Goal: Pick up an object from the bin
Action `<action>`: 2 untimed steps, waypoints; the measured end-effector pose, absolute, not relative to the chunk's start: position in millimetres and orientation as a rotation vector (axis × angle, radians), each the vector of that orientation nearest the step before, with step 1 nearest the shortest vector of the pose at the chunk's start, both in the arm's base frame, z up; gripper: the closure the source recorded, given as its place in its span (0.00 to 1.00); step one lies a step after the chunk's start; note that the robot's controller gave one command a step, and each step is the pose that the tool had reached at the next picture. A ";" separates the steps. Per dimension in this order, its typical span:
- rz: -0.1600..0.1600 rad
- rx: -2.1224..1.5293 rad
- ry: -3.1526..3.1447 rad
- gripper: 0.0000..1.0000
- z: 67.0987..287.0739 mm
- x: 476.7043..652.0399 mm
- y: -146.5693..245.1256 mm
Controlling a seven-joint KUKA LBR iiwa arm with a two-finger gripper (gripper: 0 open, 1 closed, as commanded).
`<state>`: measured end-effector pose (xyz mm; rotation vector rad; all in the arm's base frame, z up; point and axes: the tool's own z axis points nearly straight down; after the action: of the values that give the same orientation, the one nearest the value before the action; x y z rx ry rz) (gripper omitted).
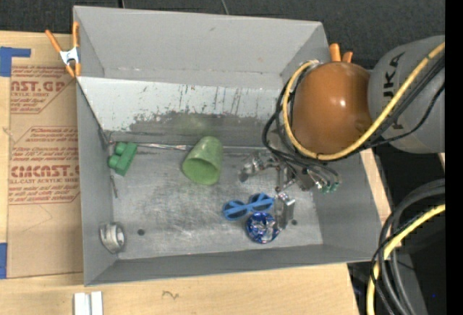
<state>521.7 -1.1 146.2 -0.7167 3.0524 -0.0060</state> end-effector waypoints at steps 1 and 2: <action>0.003 -0.726 3.055 1.00 143.8 519.8 3.4; -0.009 -0.774 3.034 1.00 258.3 518.3 -66.1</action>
Offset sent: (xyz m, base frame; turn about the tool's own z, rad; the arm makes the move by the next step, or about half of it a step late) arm 0.0000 0.0000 0.0000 0.0000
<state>518.3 -66.1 258.3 -0.7738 3.0345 -0.0086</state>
